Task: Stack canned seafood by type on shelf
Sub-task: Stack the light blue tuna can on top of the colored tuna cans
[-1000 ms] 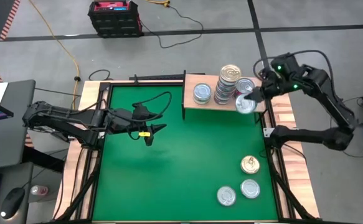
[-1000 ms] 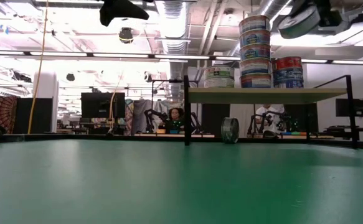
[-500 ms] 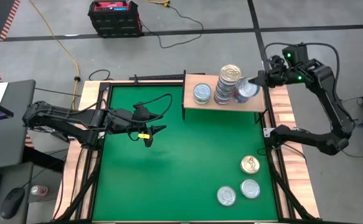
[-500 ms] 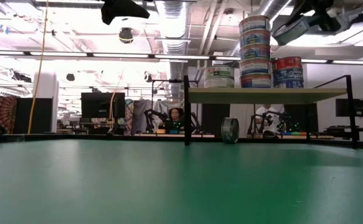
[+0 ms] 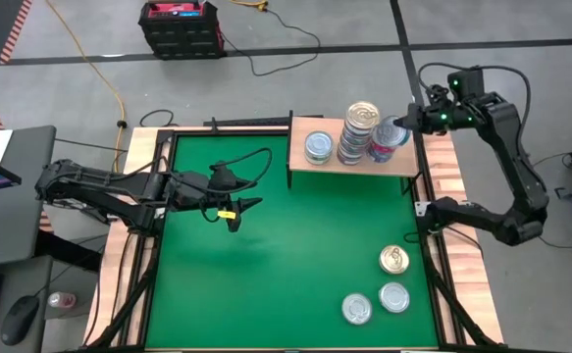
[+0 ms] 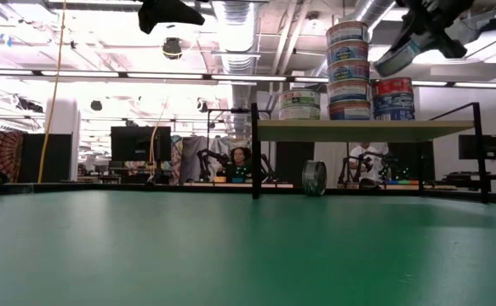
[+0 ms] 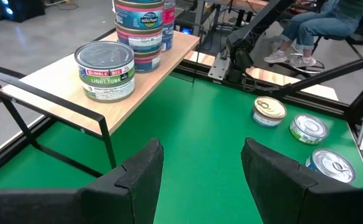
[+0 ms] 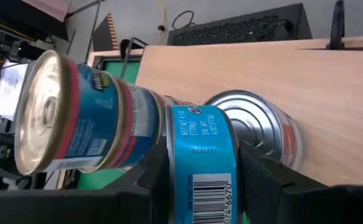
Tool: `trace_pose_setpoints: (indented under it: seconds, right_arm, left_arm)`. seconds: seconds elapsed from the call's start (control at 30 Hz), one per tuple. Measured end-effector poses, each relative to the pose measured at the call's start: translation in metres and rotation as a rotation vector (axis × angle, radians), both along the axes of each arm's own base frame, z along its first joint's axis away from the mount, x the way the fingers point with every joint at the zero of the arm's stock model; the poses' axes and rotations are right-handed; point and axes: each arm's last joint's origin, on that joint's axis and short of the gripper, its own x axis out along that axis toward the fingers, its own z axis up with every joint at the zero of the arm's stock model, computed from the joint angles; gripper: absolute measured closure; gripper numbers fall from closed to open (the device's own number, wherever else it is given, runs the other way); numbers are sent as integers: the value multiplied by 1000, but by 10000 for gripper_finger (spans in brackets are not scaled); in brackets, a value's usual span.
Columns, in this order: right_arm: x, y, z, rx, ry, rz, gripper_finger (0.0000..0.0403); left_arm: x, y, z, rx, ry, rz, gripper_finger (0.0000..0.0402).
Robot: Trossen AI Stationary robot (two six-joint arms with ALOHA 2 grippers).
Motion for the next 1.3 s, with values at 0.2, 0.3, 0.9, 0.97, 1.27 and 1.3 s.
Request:
trace_pose_setpoints:
  seconds: [0.2,0.3,0.9,0.97,1.27,1.3]
  right_arm:
    - [2,-4,-10,-12,-32,14,225]
    - [3,-7,-14,-16,-34,15,231]
    - [5,-14,-25,-21,-31,-13,216]
    - [5,-13,-26,-16,-14,-22,205]
    - [4,-13,-28,-21,5,-8,143]
    - [4,-13,-28,-21,4,-7,139]
  left_arm:
    - [0,0,0,-1,1,0,196]
    - [0,0,0,-1,2,1,196]
    - [0,0,0,18,7,-3,196]
    - [0,0,0,18,7,-3,196]
    - [0,0,0,13,6,-3,196]
    - [0,0,0,13,6,-4,196]
